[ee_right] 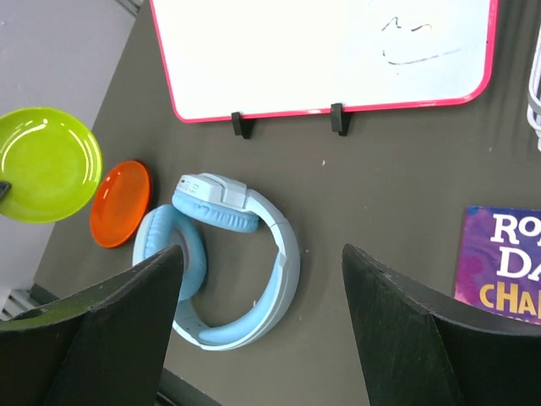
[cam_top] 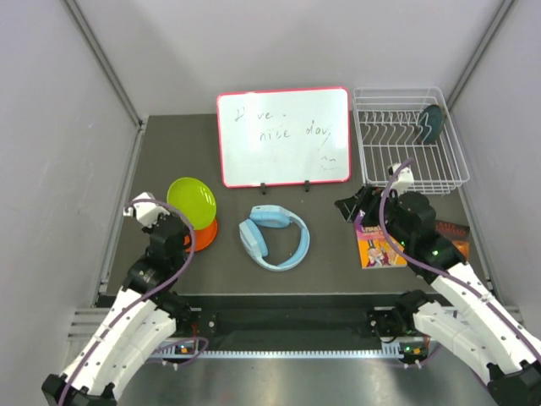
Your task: Unload the plates from the dish rack
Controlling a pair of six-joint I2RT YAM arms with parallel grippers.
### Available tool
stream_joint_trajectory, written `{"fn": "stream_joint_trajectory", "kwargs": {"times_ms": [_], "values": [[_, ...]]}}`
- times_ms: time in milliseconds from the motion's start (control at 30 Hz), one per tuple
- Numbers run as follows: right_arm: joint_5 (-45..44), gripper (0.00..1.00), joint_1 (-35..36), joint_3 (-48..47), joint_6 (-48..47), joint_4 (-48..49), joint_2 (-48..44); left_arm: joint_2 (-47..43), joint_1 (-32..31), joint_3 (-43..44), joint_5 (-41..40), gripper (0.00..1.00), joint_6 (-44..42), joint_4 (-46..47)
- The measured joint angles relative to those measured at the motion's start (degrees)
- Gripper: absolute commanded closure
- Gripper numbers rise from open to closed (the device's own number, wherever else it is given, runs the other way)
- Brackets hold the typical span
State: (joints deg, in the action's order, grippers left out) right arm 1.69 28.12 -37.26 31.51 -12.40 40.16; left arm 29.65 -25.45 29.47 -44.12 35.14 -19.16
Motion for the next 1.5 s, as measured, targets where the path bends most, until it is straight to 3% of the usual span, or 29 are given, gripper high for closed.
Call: {"fn": "stream_joint_trajectory", "kwargs": {"times_ms": [600, 633, 700, 733, 800, 833, 1167, 1500], "values": [[-2.71, 0.23, -0.15, 0.0, -1.9, -3.98, -2.25, 6.99, 17.22, -10.14, 15.5, 0.99, 2.75, 4.92], [-2.75, 0.22, -0.17, 0.0, -1.99, -3.96, -2.16, 6.97, 17.31, -10.19, 15.93, 0.85, 2.78, 5.27], [-2.97, 0.22, -0.17, 0.0, -2.08, -3.96, -1.92, 6.99, 17.38, -10.21, 16.57, 0.72, 3.04, 5.66], [-3.1, 0.22, -0.17, 0.0, -2.21, -3.96, -1.75, 6.99, 17.44, -10.21, 17.07, 0.49, 3.15, 5.79], [-3.32, 0.22, -0.31, 0.0, -2.54, -3.96, -1.36, 7.06, 17.44, -10.23, 18.18, 0.4, 3.28, 5.88], [-3.41, 0.22, -0.42, 0.0, -2.64, -3.98, -1.09, 7.26, 17.44, -10.25, 18.93, 0.3, 3.74, 5.92], [-4.85, 0.19, -1.33, -1.01, -4.92, -5.01, 1.44, 6.73, 17.44, -10.32, 21.05, 0.01, 5.01, 5.18], [-10.03, 0.15, -6.03, -11.32, -10.8, -7.91, 7.54, 8.02, 17.44, -7.61, 21.97, 0.01, 5.38, 1.51]]}}
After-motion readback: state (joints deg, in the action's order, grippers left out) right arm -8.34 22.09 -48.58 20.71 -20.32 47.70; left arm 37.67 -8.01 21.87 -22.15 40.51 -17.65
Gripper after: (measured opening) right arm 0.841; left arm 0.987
